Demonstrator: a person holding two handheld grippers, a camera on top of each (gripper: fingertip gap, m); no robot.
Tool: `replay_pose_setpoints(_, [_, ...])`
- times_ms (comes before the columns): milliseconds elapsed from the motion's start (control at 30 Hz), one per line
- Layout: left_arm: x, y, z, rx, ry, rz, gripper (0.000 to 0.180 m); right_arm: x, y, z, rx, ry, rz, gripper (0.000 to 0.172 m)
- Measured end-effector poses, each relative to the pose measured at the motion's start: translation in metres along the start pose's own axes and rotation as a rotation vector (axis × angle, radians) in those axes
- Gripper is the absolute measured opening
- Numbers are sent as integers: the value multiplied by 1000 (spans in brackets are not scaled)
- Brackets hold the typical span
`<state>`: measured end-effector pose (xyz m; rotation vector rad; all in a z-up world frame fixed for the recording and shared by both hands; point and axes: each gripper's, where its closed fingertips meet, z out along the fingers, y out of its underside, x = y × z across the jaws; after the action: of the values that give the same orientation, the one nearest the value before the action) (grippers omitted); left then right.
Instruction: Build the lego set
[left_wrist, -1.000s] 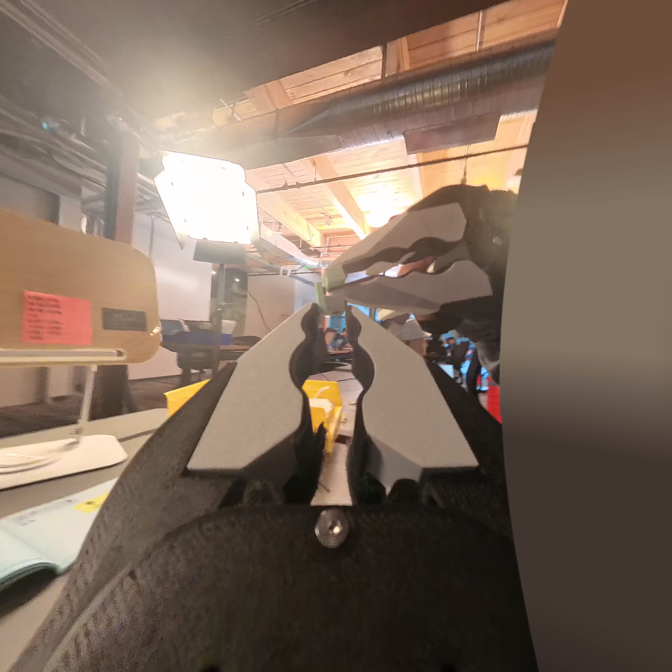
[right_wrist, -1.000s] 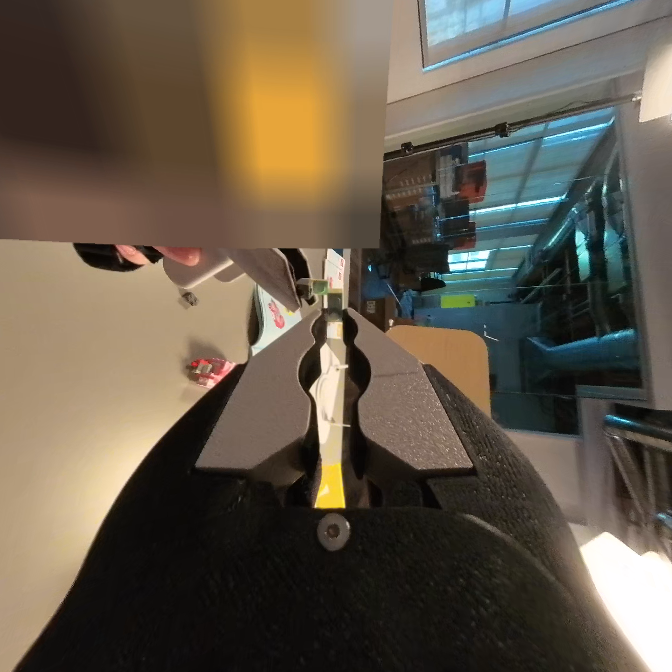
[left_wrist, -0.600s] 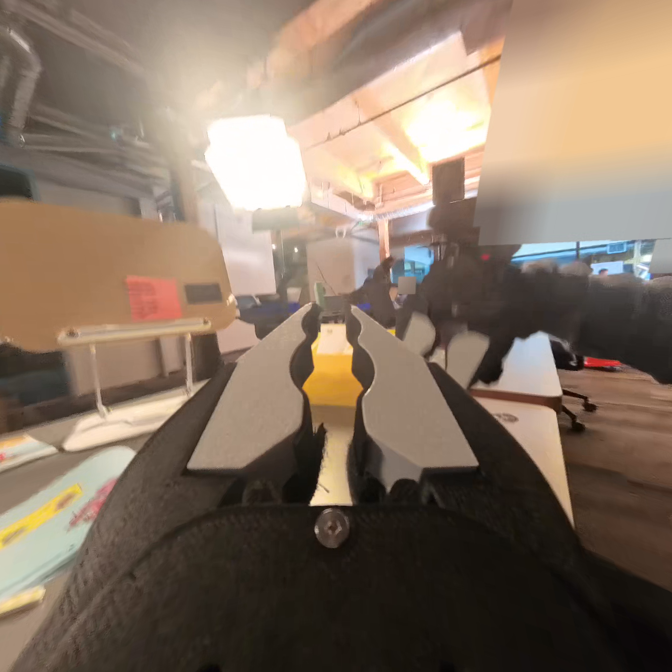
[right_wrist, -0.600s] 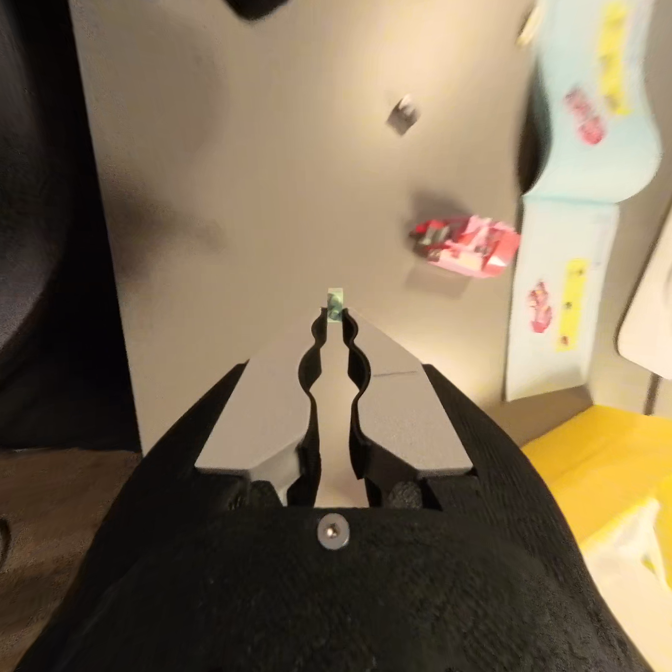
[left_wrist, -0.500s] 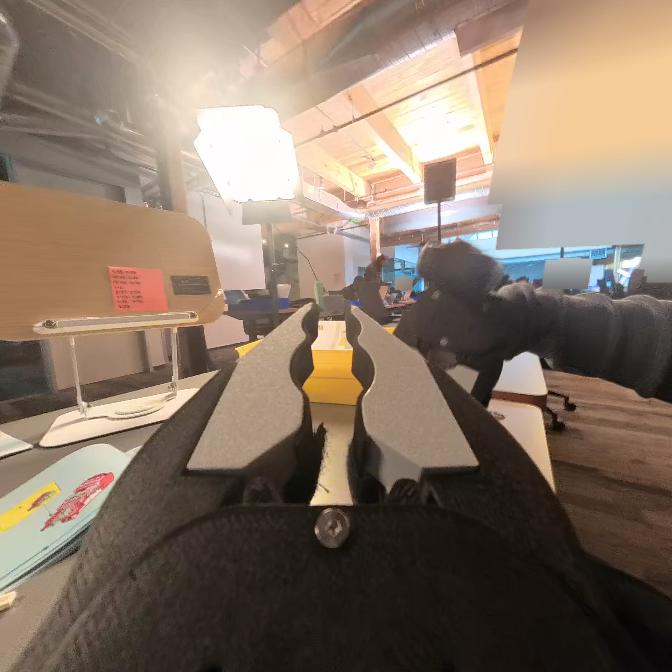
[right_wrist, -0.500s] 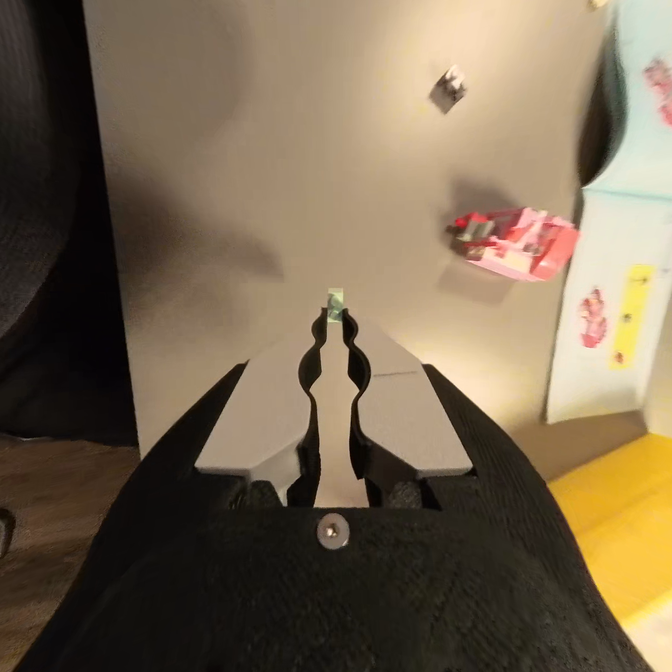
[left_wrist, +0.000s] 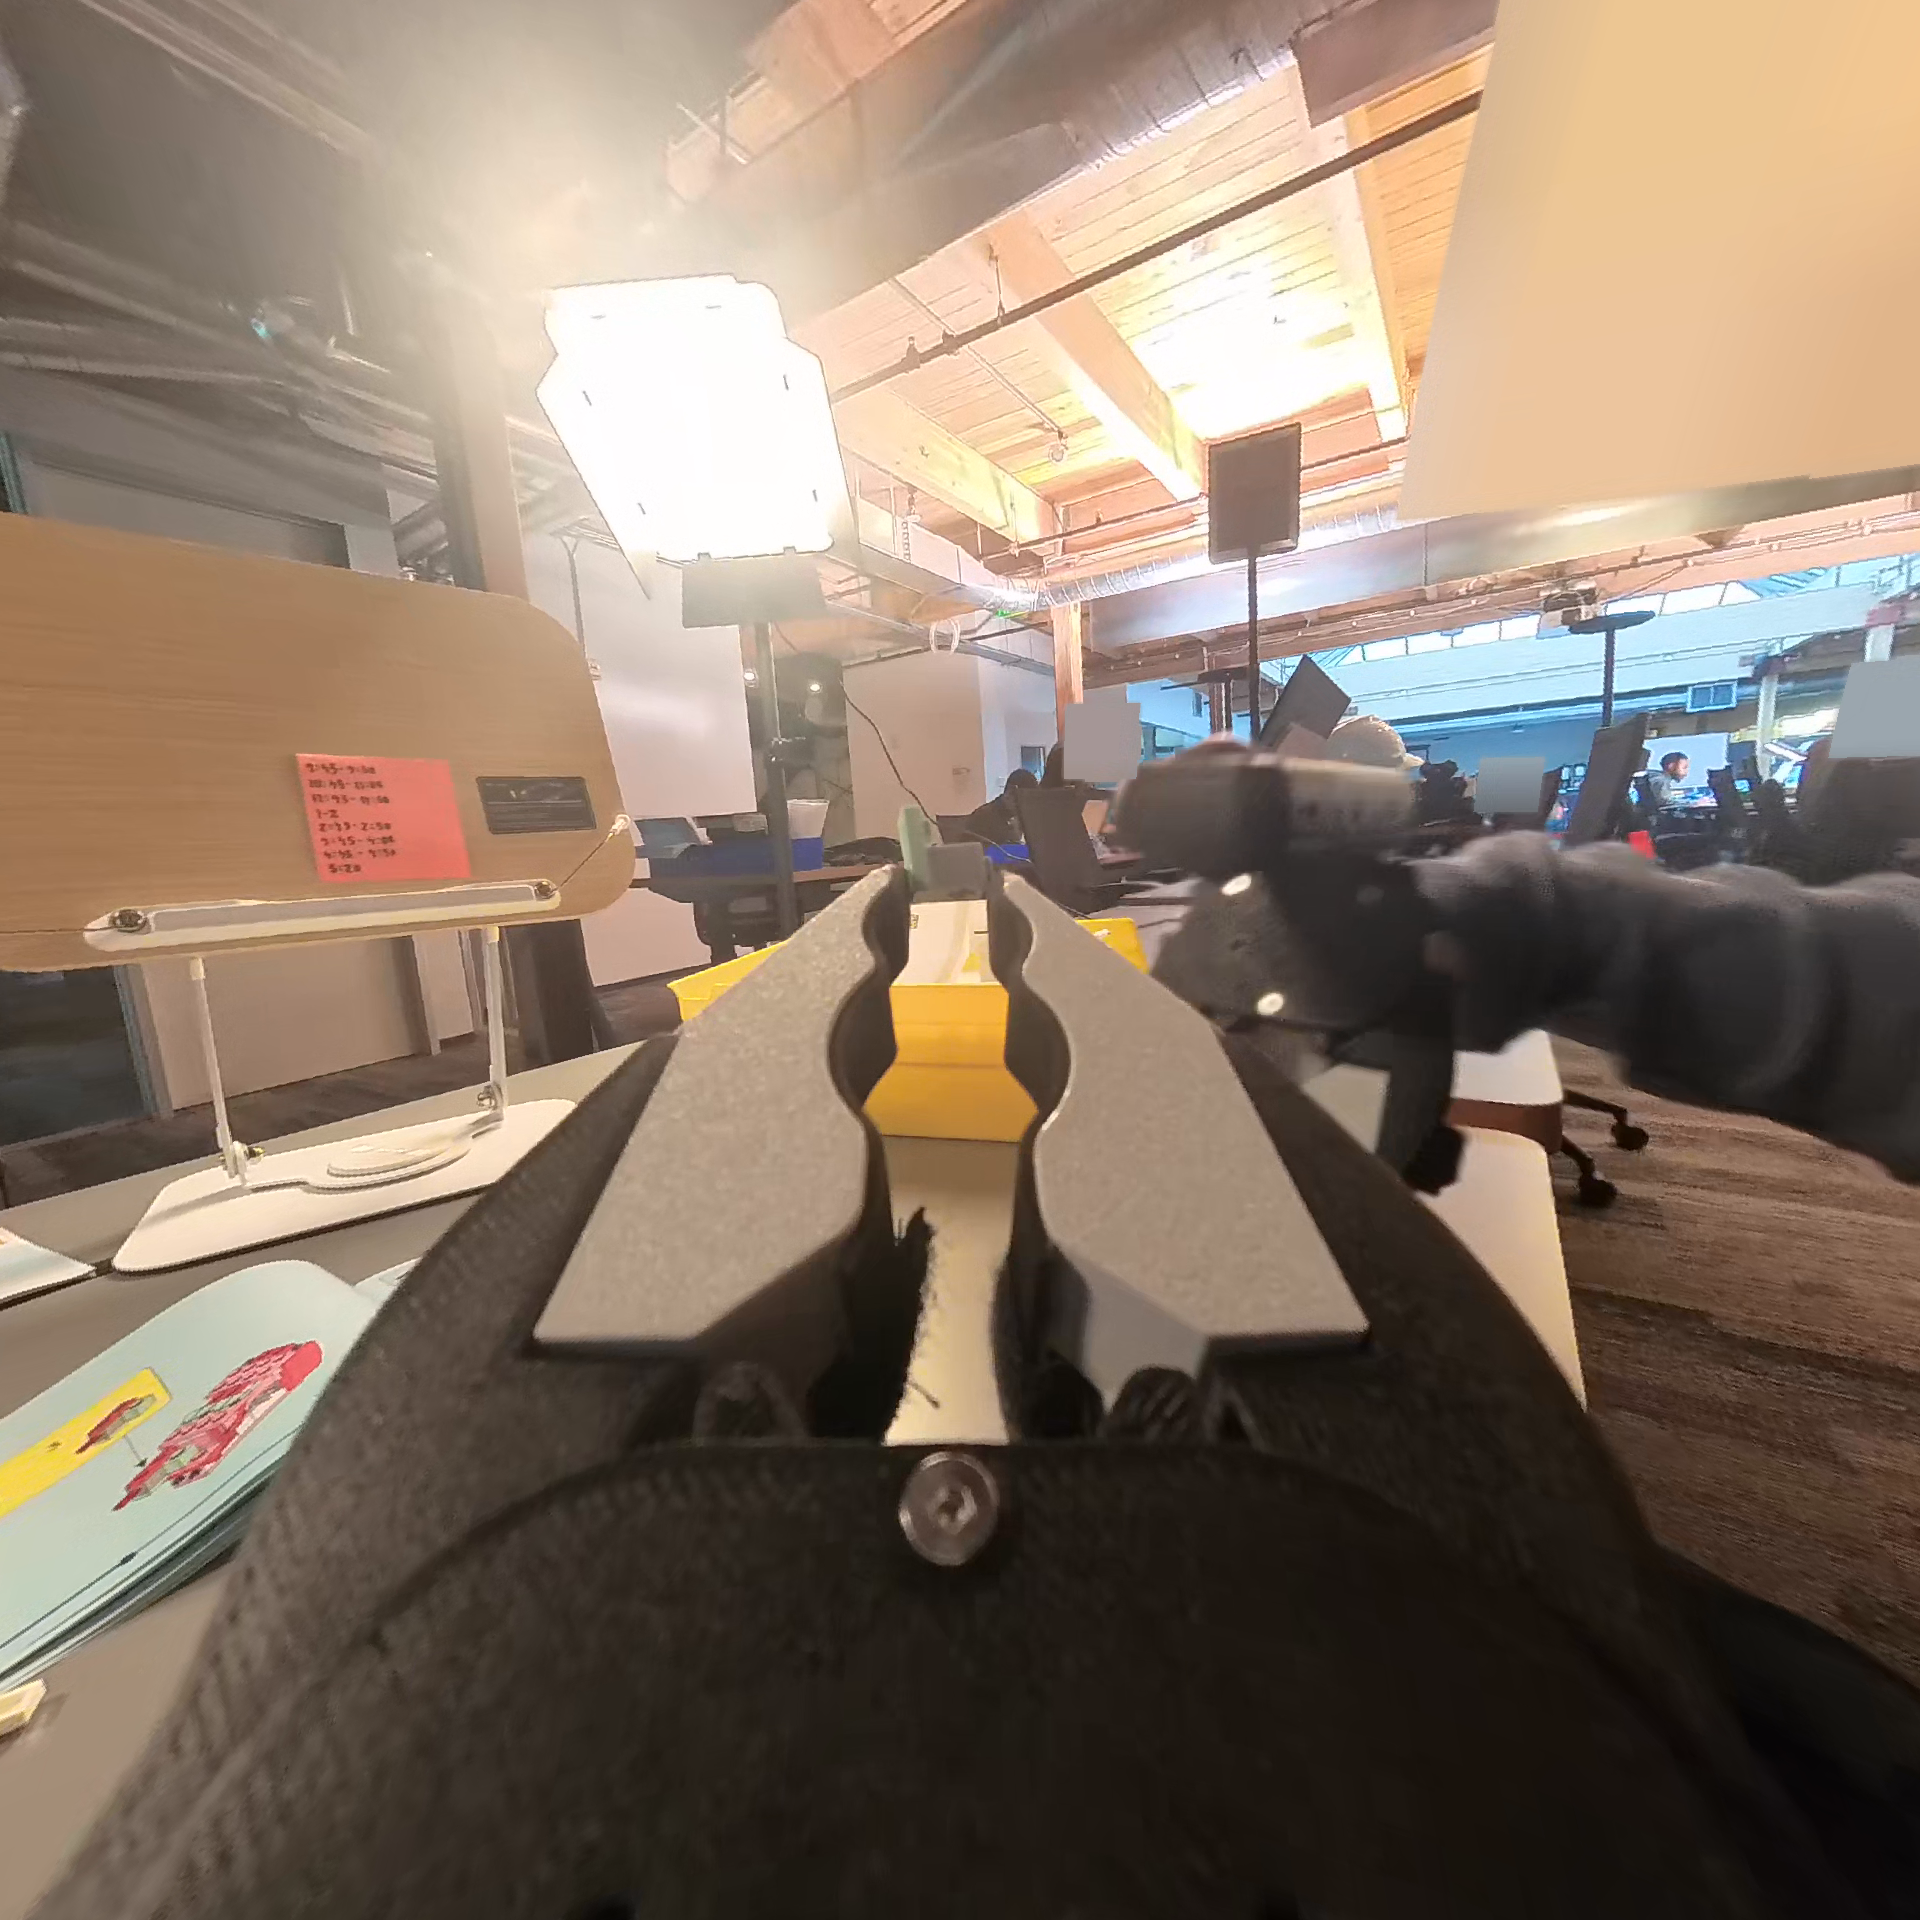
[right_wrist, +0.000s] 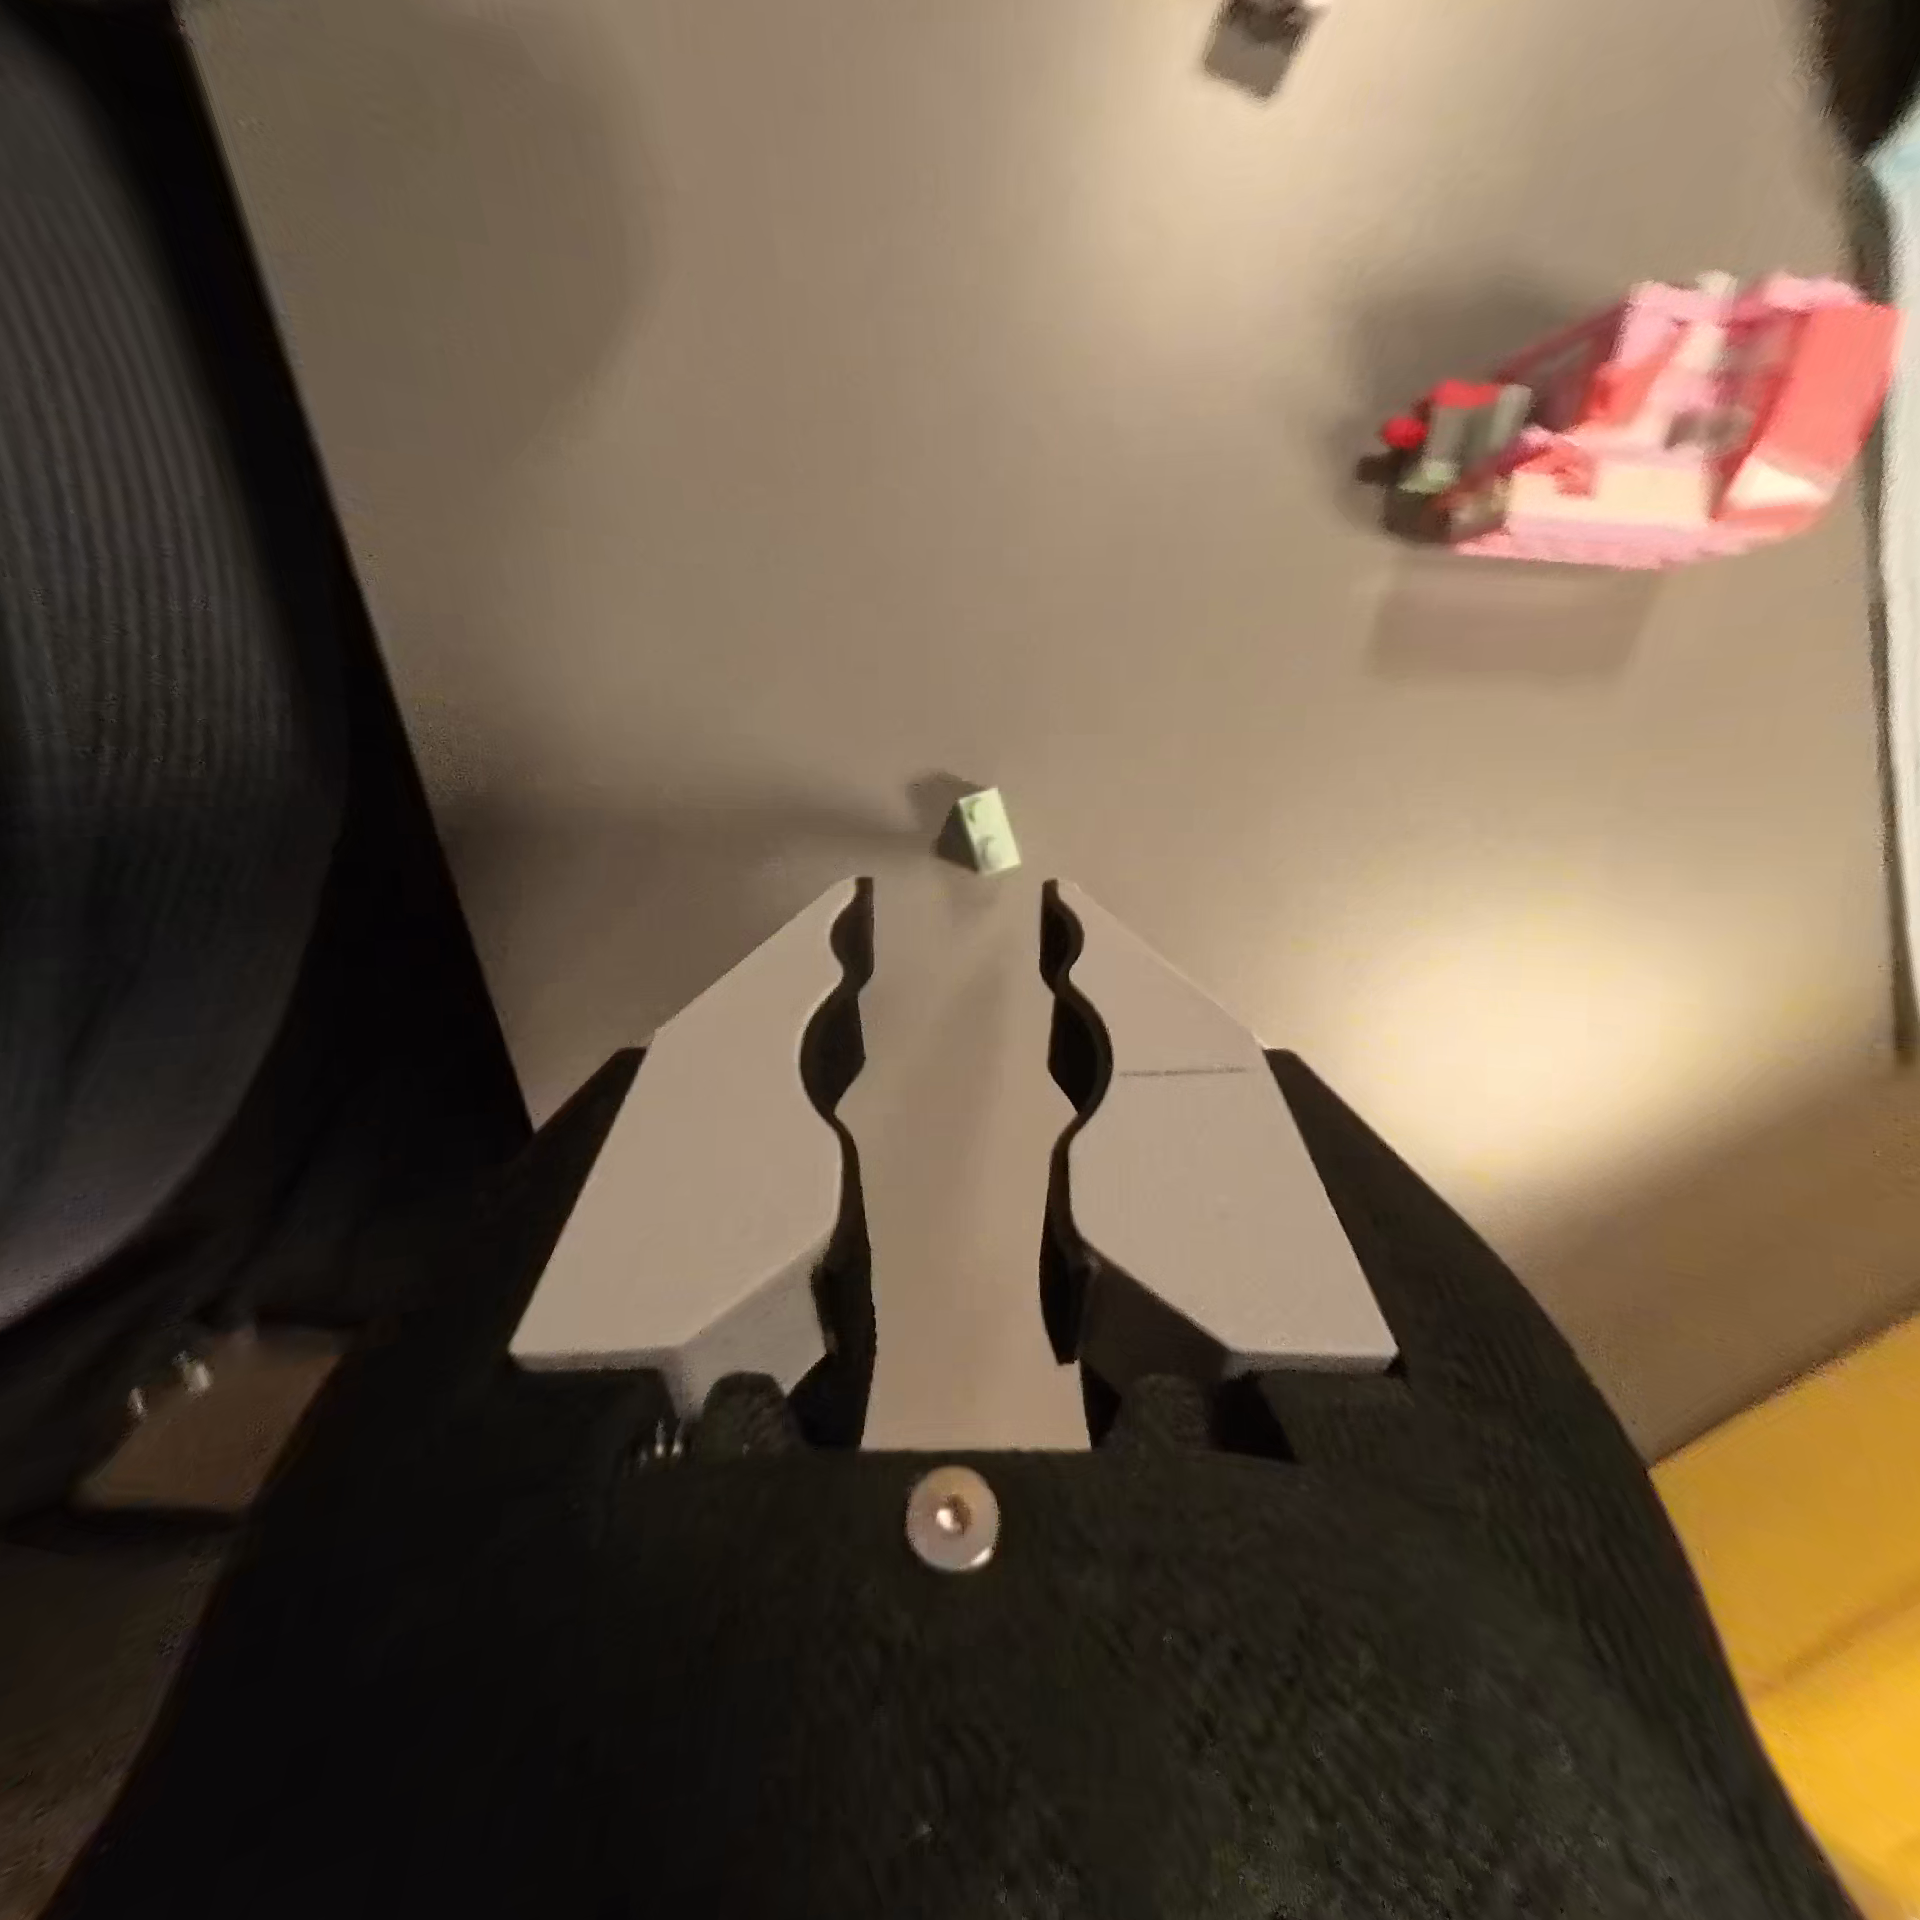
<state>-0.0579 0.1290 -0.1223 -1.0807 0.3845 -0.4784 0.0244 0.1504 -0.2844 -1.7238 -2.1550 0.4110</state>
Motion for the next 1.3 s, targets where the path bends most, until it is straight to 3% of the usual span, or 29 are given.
replay_pose_setpoints(133, [1, -1, 0, 4, 2, 5, 13, 4, -4, -1, 106, 173, 232, 30])
replay_pose_setpoints(367, [1, -1, 0, 2, -3, 11, 13, 42, 11, 0, 51, 559, 285, 23])
replay_pose_setpoints(433, [1, -2, 0, 2, -7, 22, 13, 36, 4, 2, 118, 504, 328, 23])
replay_pose_setpoints(500, [1, -2, -1, 4, -8, 26, 13, 20, -13, 2, 245, 333, 396, 28])
replay_pose_setpoints(567, [2, -2, 0, 2, -2, 24, 13, 5, -19, 1, 264, 202, 318, 38])
replay_pose_setpoints(667, [3, -2, 0, 3, 5, 19, 13, 5, -15, 2, 179, 179, 155, 38])
replay_pose_setpoints(800, [2, -2, 0, 4, 0, 25, 13, 11, -25, 10, 119, 97, 175, 30])
replay_pose_setpoints(1000, [4, -2, 1, 0, 8, 32, 13, 12, -24, 20, -16, 31, 57, 28])
replay_pose_setpoints(1133, [4, -2, 2, 0, 3, 38, 13, 13, -19, 25, -52, 1, 50, 15])
replay_pose_setpoints(1233, [3, -2, 2, -2, -1, 36, 13, 15, -24, 21, 8, 6, 84, 14])
replay_pose_setpoints(1300, [1, -1, 2, -7, -16, 46, 13, 23, -44, 6, 155, 66, 138, 14])
